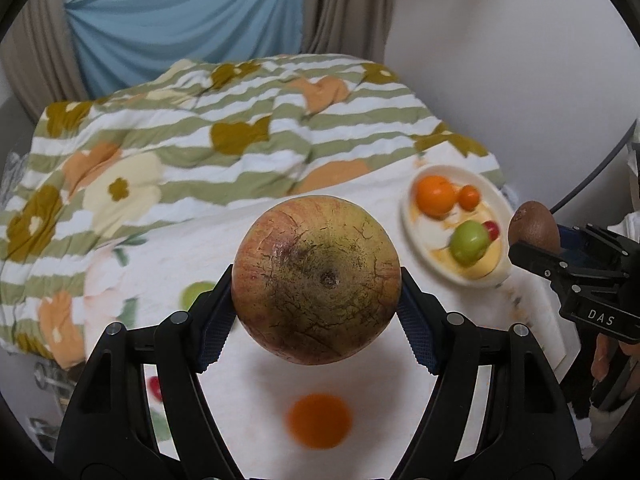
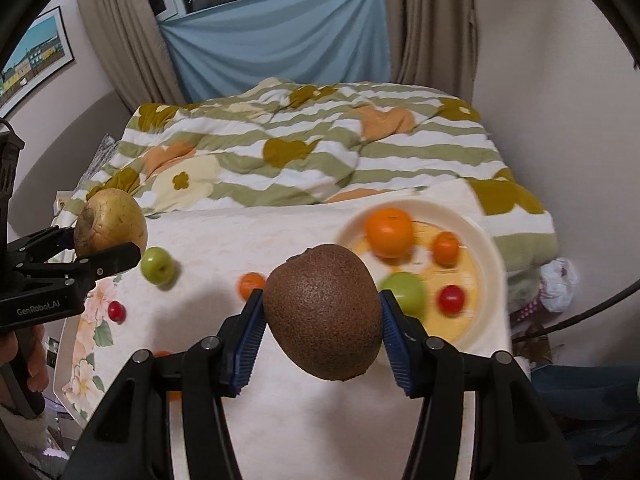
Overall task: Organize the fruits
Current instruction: 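Carry the apple onto the duck plate and open the left gripper while the right places the kiwi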
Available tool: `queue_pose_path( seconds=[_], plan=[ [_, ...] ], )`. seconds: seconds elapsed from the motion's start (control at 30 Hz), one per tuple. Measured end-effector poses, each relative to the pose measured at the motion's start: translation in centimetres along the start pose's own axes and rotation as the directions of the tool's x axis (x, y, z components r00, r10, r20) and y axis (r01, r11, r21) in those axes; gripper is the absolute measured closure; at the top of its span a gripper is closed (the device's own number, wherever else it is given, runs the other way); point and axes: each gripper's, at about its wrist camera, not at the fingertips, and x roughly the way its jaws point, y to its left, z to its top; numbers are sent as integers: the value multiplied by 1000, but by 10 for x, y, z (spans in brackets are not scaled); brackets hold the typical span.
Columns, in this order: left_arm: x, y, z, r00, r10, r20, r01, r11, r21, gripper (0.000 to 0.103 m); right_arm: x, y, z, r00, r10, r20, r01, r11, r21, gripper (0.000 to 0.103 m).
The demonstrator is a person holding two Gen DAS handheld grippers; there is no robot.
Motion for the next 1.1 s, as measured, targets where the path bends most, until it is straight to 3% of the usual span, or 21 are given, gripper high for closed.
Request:
queue_pose_path(
  seconds=[0.27, 0.5, 0.83, 1.1],
  plan=[
    [39, -69, 18, 999, -37, -11, 37, 999, 4, 22, -4, -63, 2, 1000, -12, 4, 12, 1000, -4, 51],
    [84, -107, 27, 998, -55, -38, 55, 998, 0, 22, 2, -107, -1, 1000, -16, 1, 16, 1000, -2, 51],
    [132, -123, 27, 997, -45, -68, 45, 999, -9, 22, 22, -141, -12, 1000, -3, -20, 4, 1000, 30, 51],
    [145, -125, 24, 997, -51, -65, 49, 998, -25, 21, 27, -151, -17, 1000, 9, -14, -8, 999, 50, 51]
  ],
)
